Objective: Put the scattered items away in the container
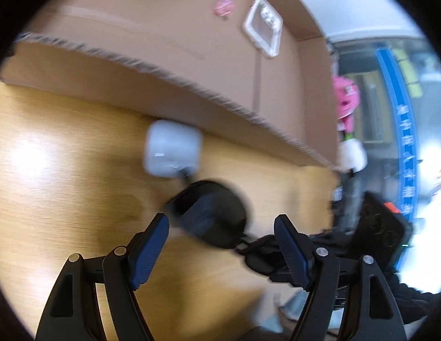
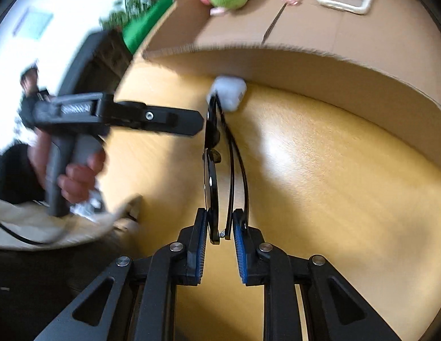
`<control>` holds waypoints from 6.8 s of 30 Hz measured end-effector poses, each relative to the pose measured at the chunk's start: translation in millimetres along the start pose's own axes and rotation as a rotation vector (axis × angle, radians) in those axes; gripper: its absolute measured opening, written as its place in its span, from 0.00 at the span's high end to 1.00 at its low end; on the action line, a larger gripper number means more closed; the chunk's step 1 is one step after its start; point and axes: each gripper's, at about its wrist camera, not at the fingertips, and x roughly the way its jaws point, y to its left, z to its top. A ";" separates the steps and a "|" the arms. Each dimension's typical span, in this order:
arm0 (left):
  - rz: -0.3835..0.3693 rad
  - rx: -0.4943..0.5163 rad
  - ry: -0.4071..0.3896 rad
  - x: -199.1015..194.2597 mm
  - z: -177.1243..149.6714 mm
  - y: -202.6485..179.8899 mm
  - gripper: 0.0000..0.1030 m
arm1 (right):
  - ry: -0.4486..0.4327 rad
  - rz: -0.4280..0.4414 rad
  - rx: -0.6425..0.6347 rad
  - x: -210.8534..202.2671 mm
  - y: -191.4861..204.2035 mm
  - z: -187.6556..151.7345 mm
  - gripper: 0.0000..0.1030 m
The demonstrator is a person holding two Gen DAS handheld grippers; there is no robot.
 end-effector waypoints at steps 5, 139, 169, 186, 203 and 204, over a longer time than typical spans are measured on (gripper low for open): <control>-0.049 -0.037 0.035 12.7 1.3 -1.9 0.27 | -0.012 0.026 0.068 -7.8 -15.6 -1.0 0.81; -0.086 -0.022 0.158 -8.5 -17.0 12.5 0.76 | 0.025 -0.017 0.132 39.5 20.2 -11.4 0.87; -0.405 0.257 0.066 -56.9 60.8 -112.7 0.64 | -0.178 0.376 -0.058 -50.4 59.6 59.5 0.87; -0.269 0.124 0.009 -31.2 193.0 -66.2 0.84 | -0.223 0.407 0.164 -12.2 -28.3 178.5 0.87; -0.153 0.027 0.037 8.5 200.8 -18.9 0.89 | -0.080 0.370 0.315 48.6 -85.2 209.2 0.87; -0.148 0.020 0.040 9.4 201.0 -16.4 0.89 | -0.073 0.369 0.315 50.0 -86.6 207.7 0.87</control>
